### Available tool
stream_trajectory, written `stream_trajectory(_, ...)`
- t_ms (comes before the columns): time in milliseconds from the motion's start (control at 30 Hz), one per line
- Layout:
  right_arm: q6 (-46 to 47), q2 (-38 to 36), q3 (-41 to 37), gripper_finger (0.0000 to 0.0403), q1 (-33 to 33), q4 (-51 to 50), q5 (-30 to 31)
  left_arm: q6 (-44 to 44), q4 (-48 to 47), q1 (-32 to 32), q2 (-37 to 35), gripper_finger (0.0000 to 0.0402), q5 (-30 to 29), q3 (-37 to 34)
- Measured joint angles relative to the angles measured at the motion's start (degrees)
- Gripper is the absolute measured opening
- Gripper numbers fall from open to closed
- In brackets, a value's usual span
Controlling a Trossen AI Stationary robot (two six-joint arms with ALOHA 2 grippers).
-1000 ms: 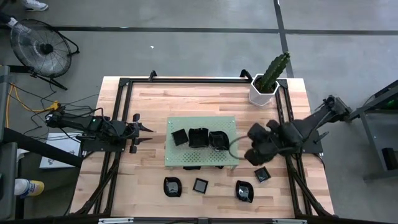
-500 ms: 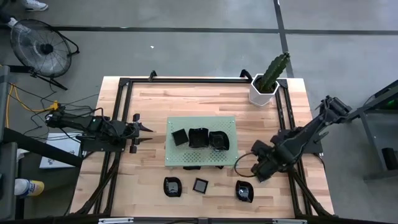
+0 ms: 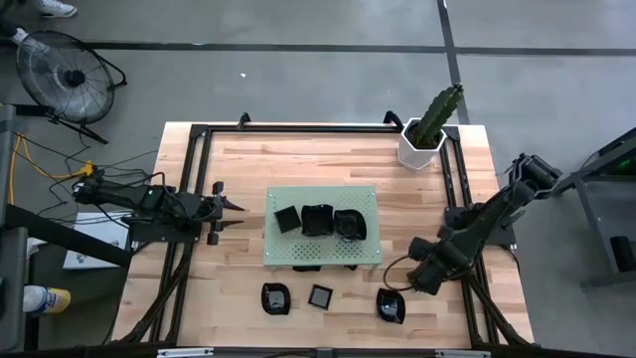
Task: Pick & Place Mini shaped plates
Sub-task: Stack the black square shaped plate on top of the black square shaped plate on the shelf
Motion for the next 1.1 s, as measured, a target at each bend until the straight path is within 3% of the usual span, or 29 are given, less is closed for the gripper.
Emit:
stream_trajectory(200,17.5,0.0,-2.4,0.0092,2.4,5.0,-3.9,0.0,0.0,0.0,0.0,0.0156,0.0,0.0)
stream_trajectory(433,30.7,0.0,-2.3,0.0102,6.8,8.0,0.3,0.0,0.0,0.0,0.0,0.0156,0.0,0.0)
stream_trajectory(800,32.8,0.0,-2.3,0.0136,7.6,9.3,4.5,0.0,0.0,0.0,0.0,0.0156,0.0,0.0)
stream_trajectory(1100,34.0,0.0,-7.8,0.0145,7.9,15.4,2.9,0.0,0.0,0.0,0.0,0.0156,0.0,0.0)
